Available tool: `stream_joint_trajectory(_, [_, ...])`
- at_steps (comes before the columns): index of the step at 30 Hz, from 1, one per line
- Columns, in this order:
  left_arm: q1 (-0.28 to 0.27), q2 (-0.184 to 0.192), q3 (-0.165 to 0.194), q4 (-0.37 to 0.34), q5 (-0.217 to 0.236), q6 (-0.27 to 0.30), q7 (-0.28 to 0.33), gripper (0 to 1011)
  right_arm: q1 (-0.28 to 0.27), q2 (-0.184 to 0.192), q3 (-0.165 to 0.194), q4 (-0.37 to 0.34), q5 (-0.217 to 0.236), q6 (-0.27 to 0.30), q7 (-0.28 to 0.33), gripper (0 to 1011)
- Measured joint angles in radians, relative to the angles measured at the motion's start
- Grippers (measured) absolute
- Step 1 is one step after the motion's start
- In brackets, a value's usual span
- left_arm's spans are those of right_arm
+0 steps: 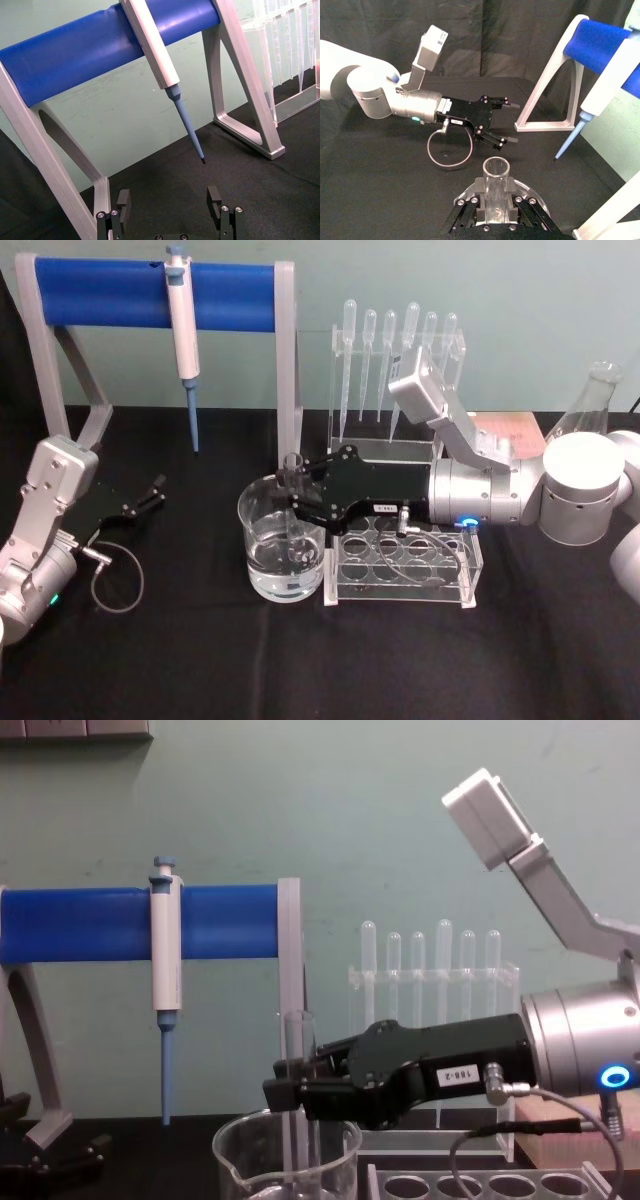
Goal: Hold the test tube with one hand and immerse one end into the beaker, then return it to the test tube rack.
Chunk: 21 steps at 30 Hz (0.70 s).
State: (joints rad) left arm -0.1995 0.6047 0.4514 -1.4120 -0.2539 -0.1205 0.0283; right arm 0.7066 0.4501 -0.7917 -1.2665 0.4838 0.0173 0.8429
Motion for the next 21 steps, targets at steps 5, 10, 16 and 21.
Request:
stream_joint_trajectory(5, [0.0,0.0,0.0,0.0,0.0,0.0,0.0,1000,-0.009,-0.006,0.004,0.008,-0.01,-0.004,0.002,238])
stream_joint_trajectory(10, [0.0,0.0,0.0,0.0,0.0,0.0,0.0,1000,-0.018,-0.011,0.014,0.013,-0.009,-0.005,0.008,239])
stream_joint_trajectory(16, [0.0,0.0,0.0,0.0,0.0,0.0,0.0,1000,-0.028,-0.013,0.026,0.013,-0.003,-0.005,0.011,239])
stream_joint_trajectory(21, [0.0,0.0,0.0,0.0,0.0,0.0,0.0,1000,-0.034,-0.012,0.033,0.011,0.002,-0.002,0.013,238])
